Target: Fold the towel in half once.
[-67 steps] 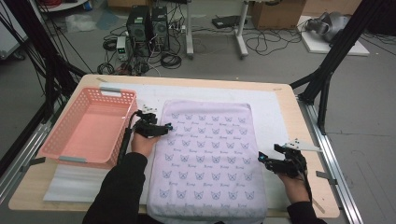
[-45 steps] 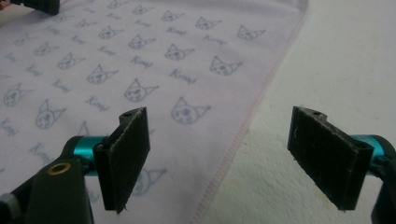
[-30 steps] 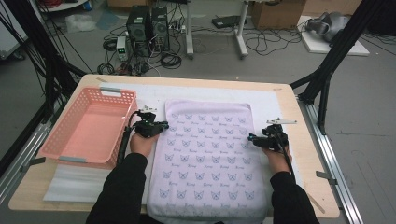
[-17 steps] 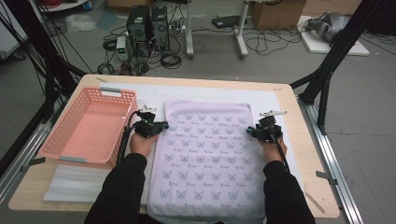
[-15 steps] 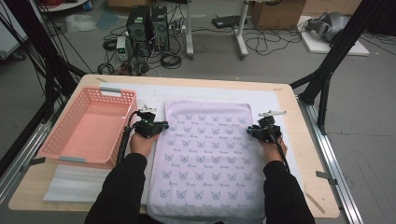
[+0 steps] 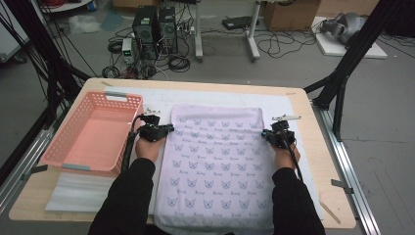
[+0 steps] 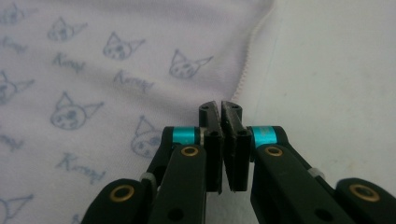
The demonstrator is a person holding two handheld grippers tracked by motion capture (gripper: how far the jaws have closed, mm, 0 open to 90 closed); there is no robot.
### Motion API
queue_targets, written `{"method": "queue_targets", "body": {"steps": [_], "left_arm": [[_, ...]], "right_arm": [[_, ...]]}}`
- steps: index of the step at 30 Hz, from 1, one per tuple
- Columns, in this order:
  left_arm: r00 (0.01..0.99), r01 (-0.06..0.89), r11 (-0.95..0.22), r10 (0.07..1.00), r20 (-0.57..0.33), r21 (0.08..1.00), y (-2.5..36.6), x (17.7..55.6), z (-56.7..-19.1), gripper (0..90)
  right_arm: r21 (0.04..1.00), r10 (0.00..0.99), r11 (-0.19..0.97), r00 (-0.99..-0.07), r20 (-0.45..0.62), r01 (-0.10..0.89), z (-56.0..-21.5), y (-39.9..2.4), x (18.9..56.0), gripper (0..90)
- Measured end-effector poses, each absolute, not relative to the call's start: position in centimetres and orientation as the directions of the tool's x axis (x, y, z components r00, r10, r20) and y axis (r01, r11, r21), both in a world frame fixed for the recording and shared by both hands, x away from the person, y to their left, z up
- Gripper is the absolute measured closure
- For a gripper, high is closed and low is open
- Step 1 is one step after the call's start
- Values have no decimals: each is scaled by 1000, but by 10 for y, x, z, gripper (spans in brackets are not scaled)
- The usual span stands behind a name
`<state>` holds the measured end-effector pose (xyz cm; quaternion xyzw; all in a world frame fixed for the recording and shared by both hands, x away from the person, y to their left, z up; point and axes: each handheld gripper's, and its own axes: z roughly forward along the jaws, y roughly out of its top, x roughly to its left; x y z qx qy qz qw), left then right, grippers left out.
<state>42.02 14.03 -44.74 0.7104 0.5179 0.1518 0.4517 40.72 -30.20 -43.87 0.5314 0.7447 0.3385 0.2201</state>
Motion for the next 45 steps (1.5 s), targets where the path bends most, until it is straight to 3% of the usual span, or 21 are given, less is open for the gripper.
{"method": "queue_targets", "body": {"steps": [5, 12, 19, 24, 35, 45], "left_arm": [[407, 569, 27, 859, -310, 822, 145, 422, -433, 865], [488, 525, -43, 833, -259, 850, 146, 406, -418, 864], [554, 489, -37, 785, -278, 871, 148, 381, -398, 862], [593, 464, -74, 766, -248, 883, 146, 361, -395, 862], [625, 473, -76, 731, -273, 878, 152, 325, -411, 861], [646, 483, -158, 728, -229, 861, 150, 312, -423, 861]], "right_arm": [[777, 939, 193, -343, 31, 600, -422, -302, 410, 878], [796, 913, 203, -404, 57, 571, -407, -306, 398, 877], [816, 880, 239, -473, 48, 526, -392, -304, 375, 877], [825, 861, 229, -503, 76, 517, -396, -310, 356, 876], [806, 818, 253, -563, 118, 536, -415, -323, 311, 873], [791, 786, 298, -607, 115, 535, -421, -329, 297, 868]]}}
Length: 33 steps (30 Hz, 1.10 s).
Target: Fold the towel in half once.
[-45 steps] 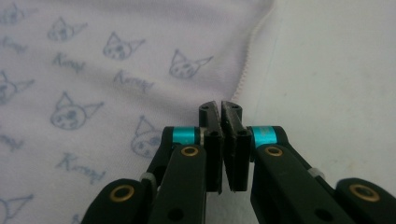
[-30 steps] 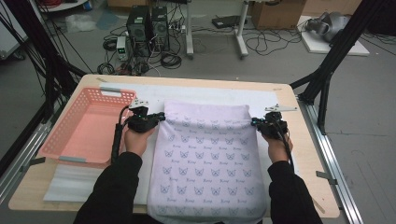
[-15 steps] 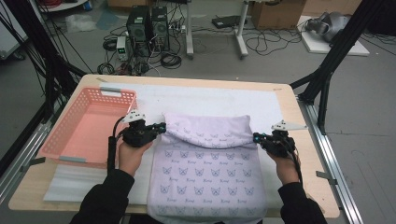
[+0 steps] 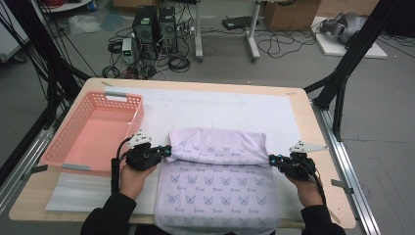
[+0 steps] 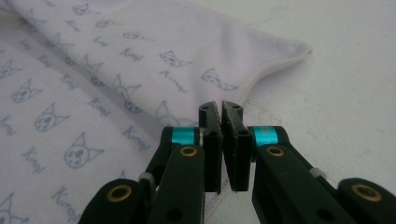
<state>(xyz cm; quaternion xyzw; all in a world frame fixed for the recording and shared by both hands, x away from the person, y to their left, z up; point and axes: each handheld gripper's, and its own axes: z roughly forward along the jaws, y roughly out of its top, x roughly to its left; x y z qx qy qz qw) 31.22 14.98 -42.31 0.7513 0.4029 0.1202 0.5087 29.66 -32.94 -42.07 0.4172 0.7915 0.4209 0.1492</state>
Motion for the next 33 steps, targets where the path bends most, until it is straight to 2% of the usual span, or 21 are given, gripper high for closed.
{"method": "queue_targets", "body": {"steps": [5, 7, 8, 9, 10, 11, 13, 15, 19, 23, 30, 33], "left_arm": [[668, 512, -200, 704, -241, 835, 146, 307, -425, 858], [667, 538, -210, 698, -260, 816, 145, 305, -427, 846], [663, 559, -219, 697, -272, 800, 144, 305, -429, 814], [647, 578, -219, 709, -279, 786, 142, 305, -432, 731], [634, 588, -212, 720, -282, 781, 141, 306, -433, 608], [631, 590, -209, 723, -283, 780, 141, 307, -433, 538], [624, 584, -194, 728, -284, 788, 141, 308, -431, 469], [625, 576, -183, 727, -285, 796, 141, 308, -430, 424], [593, 570, -153, 756, -275, 807, 144, 316, -427, 385], [566, 577, -124, 774, -286, 807, 143, 332, -424, 385], [483, 637, -102, 826, -292, 764, 131, 370, -429, 380], [485, 664, -127, 823, -296, 737, 125, 379, -436, 418]], "right_arm": [[772, 780, 310, -612, 126, 554, -424, -331, 297, 866], [745, 752, 328, -638, 165, 580, -425, -332, 298, 850], [740, 742, 343, -650, 164, 579, -425, -333, 298, 839], [738, 736, 354, -658, 159, 574, -426, -333, 298, 806], [738, 736, 348, -656, 168, 579, -426, -335, 299, 747], [743, 745, 332, -645, 171, 581, -425, -338, 299, 696], [758, 768, 292, -616, 177, 583, -424, -342, 301, 558], [771, 796, 258, -581, 172, 582, -423, -344, 300, 498], [791, 838, 213, -523, 153, 573, -420, -344, 304, 459], [805, 861, 157, -479, 172, 572, -418, -338, 314, 440], [757, 876, 214, -465, 131, 618, -424, -313, 344, 422], [721, 878, 226, -457, 140, 655, -429, -308, 358, 465]]}}
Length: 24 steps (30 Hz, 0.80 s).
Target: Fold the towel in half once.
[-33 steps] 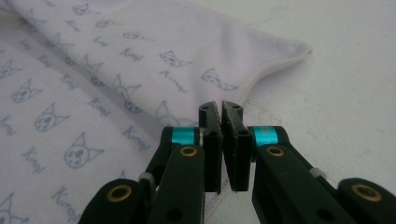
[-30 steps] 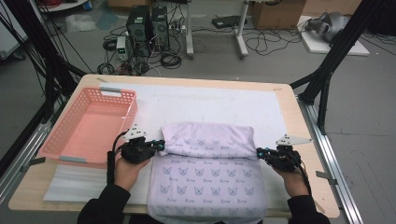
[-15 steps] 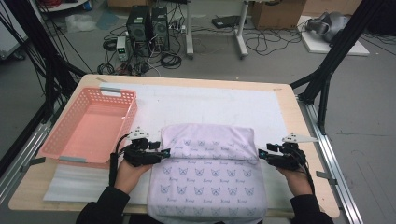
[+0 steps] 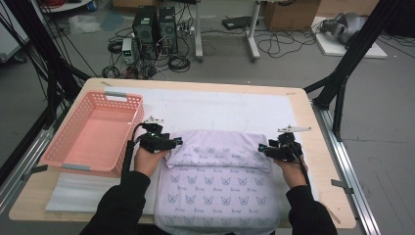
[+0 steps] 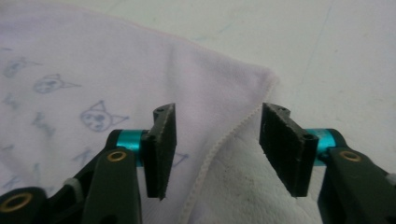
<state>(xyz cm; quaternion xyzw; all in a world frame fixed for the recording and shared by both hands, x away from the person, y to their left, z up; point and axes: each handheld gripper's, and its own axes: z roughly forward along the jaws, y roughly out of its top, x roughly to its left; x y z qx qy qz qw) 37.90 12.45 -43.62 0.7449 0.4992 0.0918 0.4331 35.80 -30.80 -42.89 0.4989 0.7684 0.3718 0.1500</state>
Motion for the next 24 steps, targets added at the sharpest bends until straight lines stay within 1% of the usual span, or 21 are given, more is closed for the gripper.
{"method": "queue_targets", "body": {"steps": [2, 3, 4, 5, 6, 7, 8, 9, 11, 12, 16, 18, 24], "left_arm": [[501, 671, -163, 819, -280, 724, 121, 380, -441, 476], [526, 646, -206, 818, -233, 735, 118, 379, -444, 537], [551, 616, -269, 819, -161, 740, 117, 378, -443, 603], [561, 598, -298, 818, -123, 744, 115, 377, -443, 665], [570, 589, -313, 814, -109, 745, 116, 377, -443, 739], [576, 590, -316, 810, -113, 743, 117, 377, -443, 852], [573, 594, -310, 811, -120, 742, 118, 378, -443, 873], [575, 593, -315, 810, -115, 741, 118, 377, -442, 881], [574, 588, -312, 811, -114, 746, 118, 376, -441, 885], [578, 582, -301, 807, -123, 756, 120, 375, -438, 885], [562, 536, -189, 807, -181, 823, 130, 367, -422, 886], [568, 530, -144, 792, -224, 836, 136, 363, -415, 886], [609, 481, -135, 762, -219, 866, 143, 344, -397, 886]], "right_arm": [[698, 882, 238, -451, 135, 675, -433, -305, 365, 480], [692, 884, 247, -450, 125, 678, -435, -304, 366, 481], [683, 894, 263, -439, 94, 682, -438, -302, 368, 504], [677, 896, 286, -440, 63, 678, -440, -301, 369, 532], [688, 896, 289, -440, 49, 666, -440, -300, 368, 585], [687, 896, 293, -443, 47, 665, -440, -300, 368, 669], [687, 887, 307, -459, 43, 659, -439, -300, 368, 790], [687, 877, 324, -479, 40, 650, -439, -299, 368, 867], [686, 873, 358, -488, -3, 634, -437, -297, 366, 872], [691, 873, 354, -487, -3, 631, -436, -298, 365, 872], [752, 880, 284, -474, 43, 595, -423, -307, 357, 872], [773, 878, 273, -476, 42, 572, -415, -312, 351, 872], [816, 869, 245, -492, 54, 523, -396, -323, 333, 871]]}}
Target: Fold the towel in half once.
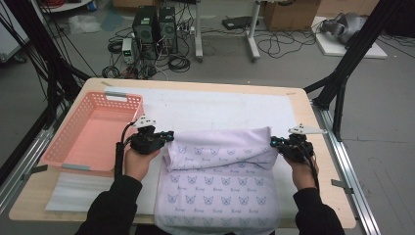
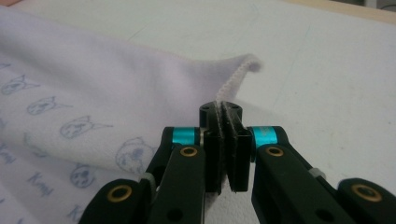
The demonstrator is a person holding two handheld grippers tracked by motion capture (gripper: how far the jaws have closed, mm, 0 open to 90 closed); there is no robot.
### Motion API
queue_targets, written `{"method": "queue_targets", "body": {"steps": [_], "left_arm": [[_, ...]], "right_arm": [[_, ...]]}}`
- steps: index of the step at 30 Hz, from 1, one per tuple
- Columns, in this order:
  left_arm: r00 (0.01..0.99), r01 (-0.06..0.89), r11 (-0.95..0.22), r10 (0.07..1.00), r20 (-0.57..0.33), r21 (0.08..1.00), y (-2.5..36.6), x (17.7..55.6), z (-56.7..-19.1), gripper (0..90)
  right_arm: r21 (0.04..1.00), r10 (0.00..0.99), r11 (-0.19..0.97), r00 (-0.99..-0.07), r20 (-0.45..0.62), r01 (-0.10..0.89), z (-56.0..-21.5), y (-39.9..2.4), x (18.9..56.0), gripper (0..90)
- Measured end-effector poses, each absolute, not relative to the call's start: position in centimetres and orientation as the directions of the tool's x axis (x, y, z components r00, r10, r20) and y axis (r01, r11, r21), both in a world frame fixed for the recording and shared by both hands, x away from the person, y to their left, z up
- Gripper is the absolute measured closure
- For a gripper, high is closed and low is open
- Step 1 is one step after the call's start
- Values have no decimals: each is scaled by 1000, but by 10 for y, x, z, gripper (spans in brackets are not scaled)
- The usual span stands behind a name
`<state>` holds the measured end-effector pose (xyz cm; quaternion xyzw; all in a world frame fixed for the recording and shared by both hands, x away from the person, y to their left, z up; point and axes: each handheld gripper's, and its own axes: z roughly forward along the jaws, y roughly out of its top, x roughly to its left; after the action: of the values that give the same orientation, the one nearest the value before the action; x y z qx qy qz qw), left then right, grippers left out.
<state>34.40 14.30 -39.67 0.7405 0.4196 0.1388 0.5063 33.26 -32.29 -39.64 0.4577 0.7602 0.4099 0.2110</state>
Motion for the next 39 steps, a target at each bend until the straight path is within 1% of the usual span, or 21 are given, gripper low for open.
{"method": "queue_targets", "body": {"steps": [4, 6, 9, 10, 16, 18, 20, 25, 28, 31, 32, 33, 34, 35, 37, 38, 39], "left_arm": [[626, 472, -123, 744, -234, 873, 147, 335, -390, 886], [632, 481, -104, 729, -262, 870, 149, 330, -388, 885], [647, 509, -80, 693, -319, 857, 152, 323, -387, 884], [655, 510, -81, 682, -325, 856, 152, 320, -387, 884], [674, 510, -120, 670, -309, 852, 152, 300, -395, 883], [676, 523, -137, 668, -311, 841, 153, 295, -401, 883], [677, 540, -165, 668, -309, 826, 153, 290, -408, 883], [699, 572, -231, 639, -320, 787, 158, 281, -422, 881], [716, 572, -260, 620, -320, 778, 162, 273, -421, 881], [729, 565, -271, 607, -318, 779, 167, 264, -417, 888], [727, 570, -262, 603, -329, 779, 169, 261, -417, 869], [721, 577, -253, 604, -339, 777, 171, 259, -416, 808], [708, 584, -238, 618, -343, 776, 172, 259, -416, 713], [700, 580, -221, 628, -341, 784, 173, 259, -417, 661], [680, 575, -181, 648, -343, 798, 173, 264, -418, 570], [676, 568, -170, 655, -338, 805, 172, 267, -419, 542], [666, 567, -154, 665, -339, 809, 170, 269, -419, 541]], "right_arm": [[820, 864, 226, -498, 81, 525, -392, -328, 321, 871], [827, 853, 209, -510, 107, 522, -390, -330, 315, 870], [835, 834, 206, -538, 123, 510, -387, -331, 302, 870], [837, 827, 210, -548, 124, 506, -386, -331, 296, 870], [828, 786, 265, -608, 111, 494, -391, -333, 267, 869], [804, 780, 300, -617, 104, 514, -398, -335, 261, 869], [792, 770, 303, -626, 123, 529, -404, -336, 255, 869], [735, 740, 364, -657, 145, 572, -415, -337, 246, 869], [700, 723, 407, -675, 147, 588, -418, -335, 238, 870], [675, 723, 440, -679, 124, 592, -419, -338, 231, 870], [664, 722, 438, -677, 142, 606, -419, -340, 229, 869], [656, 716, 437, -680, 161, 615, -419, -341, 228, 862], [660, 716, 436, -680, 158, 612, -418, -343, 227, 805], [673, 723, 423, -674, 154, 607, -417, -344, 227, 752], [698, 745, 388, -651, 146, 601, -414, -346, 229, 694], [713, 759, 364, -635, 146, 599, -412, -347, 230, 679], [727, 765, 350, -628, 142, 591, -410, -347, 231, 667]]}}
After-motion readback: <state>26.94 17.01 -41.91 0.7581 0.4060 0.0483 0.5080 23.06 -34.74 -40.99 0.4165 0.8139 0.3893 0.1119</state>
